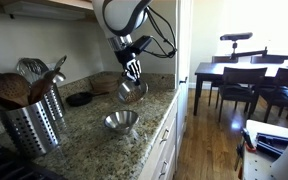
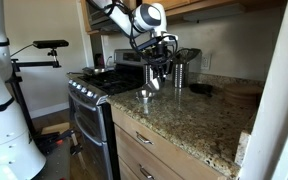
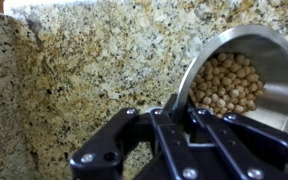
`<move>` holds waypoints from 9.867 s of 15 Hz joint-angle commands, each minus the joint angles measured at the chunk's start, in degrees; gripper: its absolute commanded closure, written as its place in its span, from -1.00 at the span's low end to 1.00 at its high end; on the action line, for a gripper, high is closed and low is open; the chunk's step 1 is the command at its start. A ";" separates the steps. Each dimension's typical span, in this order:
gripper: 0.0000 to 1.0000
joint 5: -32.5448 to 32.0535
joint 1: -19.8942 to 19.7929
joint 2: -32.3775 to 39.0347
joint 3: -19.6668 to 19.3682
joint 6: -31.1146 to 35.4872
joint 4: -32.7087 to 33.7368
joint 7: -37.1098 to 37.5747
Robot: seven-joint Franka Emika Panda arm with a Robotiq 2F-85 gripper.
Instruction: Pour the contents in the bowl on the right into the bowl on the left
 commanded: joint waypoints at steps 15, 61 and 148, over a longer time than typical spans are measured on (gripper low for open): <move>0.87 -9.41 5.65 0.26 0.79 -3.78 0.90 8.32; 0.87 -33.06 11.41 1.33 5.22 -8.89 -2.36 22.81; 0.87 -40.07 15.66 8.47 9.18 -20.13 2.32 27.12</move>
